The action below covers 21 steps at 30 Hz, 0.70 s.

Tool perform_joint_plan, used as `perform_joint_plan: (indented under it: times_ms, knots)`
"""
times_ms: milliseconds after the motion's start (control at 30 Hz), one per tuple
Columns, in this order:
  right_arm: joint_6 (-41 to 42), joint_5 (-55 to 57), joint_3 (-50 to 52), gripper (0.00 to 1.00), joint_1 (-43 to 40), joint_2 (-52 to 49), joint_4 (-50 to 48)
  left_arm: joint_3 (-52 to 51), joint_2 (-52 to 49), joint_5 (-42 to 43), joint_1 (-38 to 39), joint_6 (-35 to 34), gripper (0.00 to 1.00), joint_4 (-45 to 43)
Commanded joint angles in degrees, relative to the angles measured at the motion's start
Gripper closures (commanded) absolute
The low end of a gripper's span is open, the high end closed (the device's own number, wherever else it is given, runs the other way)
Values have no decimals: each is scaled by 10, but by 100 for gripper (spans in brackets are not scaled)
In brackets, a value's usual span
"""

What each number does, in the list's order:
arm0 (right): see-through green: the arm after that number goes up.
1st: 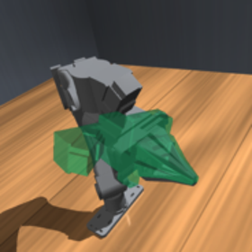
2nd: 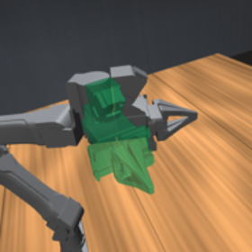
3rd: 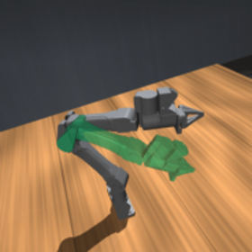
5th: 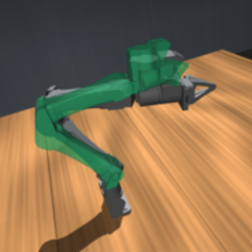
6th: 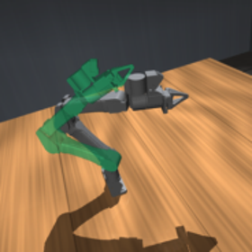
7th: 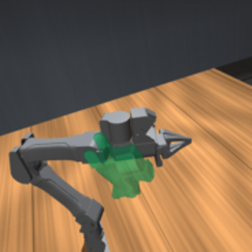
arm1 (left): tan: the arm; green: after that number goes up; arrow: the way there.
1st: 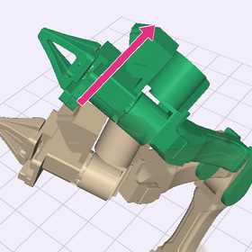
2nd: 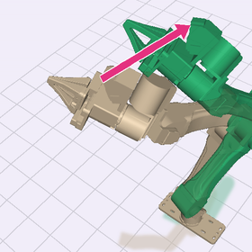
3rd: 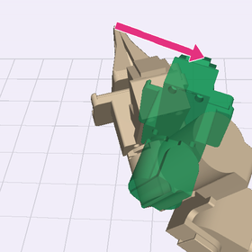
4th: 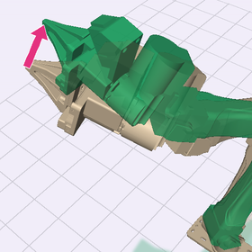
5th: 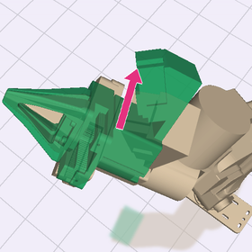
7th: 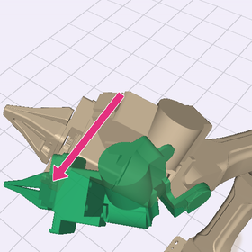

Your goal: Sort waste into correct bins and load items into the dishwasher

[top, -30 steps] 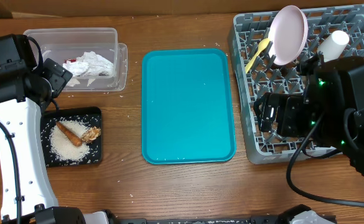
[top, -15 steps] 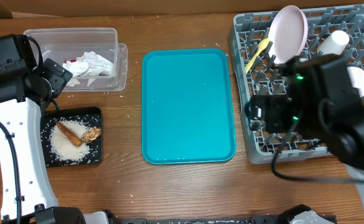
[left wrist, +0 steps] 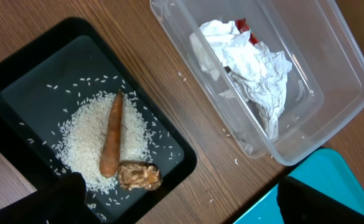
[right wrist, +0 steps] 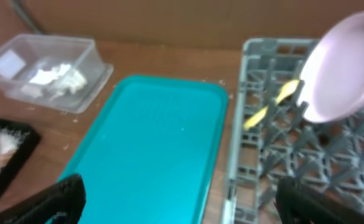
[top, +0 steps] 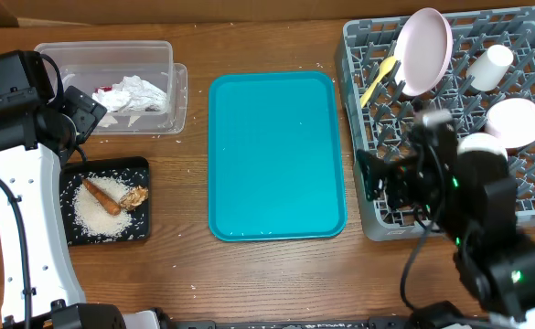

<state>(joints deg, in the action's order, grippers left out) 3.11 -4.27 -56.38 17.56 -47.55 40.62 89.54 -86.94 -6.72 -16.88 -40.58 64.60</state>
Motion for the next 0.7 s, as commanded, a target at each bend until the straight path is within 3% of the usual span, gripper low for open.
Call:
perform_joint_plan:
  times_ms: [0,200,400,667]
  knots:
    - [-19,-14,106,0,-31,66,-70,2,-3,-8,1,-10,0,-1]
    - [-19,-71,282,0,-96,191,-224,2,-3,-8,1,-10,0,-1]
    - [-19,-84,434,0,-104,275,-383,2,-3,-8,1,-10,0,-1]
    - [-19,-78,526,0,-120,354,-468,2,-3,-8,1,-10,0,-1]
